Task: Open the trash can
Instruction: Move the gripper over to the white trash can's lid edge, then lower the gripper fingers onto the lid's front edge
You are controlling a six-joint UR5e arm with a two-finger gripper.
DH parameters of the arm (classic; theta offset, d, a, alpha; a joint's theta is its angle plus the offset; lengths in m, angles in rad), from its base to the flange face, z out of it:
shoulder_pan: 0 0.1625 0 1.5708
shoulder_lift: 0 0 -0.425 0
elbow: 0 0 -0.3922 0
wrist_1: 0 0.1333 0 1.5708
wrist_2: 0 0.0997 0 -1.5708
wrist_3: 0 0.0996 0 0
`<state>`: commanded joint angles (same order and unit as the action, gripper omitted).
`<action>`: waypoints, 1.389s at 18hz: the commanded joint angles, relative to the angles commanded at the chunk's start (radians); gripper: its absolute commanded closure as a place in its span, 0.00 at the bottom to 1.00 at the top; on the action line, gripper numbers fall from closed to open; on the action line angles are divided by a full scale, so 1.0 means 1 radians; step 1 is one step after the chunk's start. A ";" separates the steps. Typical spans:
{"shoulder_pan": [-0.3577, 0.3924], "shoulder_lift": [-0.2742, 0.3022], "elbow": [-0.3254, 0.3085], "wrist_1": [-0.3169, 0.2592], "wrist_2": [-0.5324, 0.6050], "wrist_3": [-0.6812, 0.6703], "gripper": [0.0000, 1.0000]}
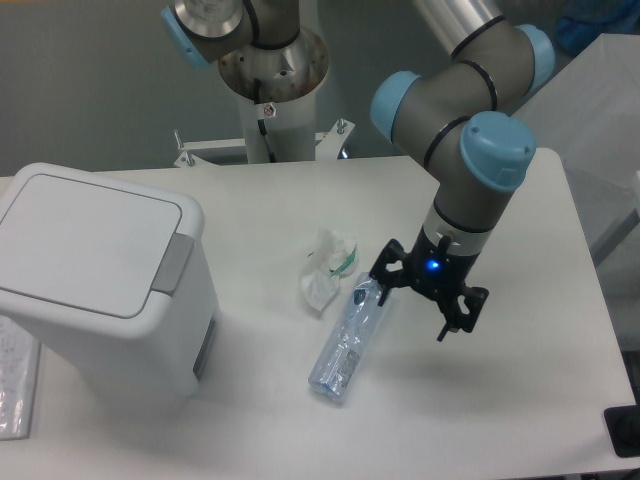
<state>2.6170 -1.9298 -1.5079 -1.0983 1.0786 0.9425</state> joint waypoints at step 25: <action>-0.169 0.146 -0.020 0.063 -0.274 -0.484 0.00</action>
<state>2.4483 -1.7840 -1.5278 -1.0354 0.8051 0.4587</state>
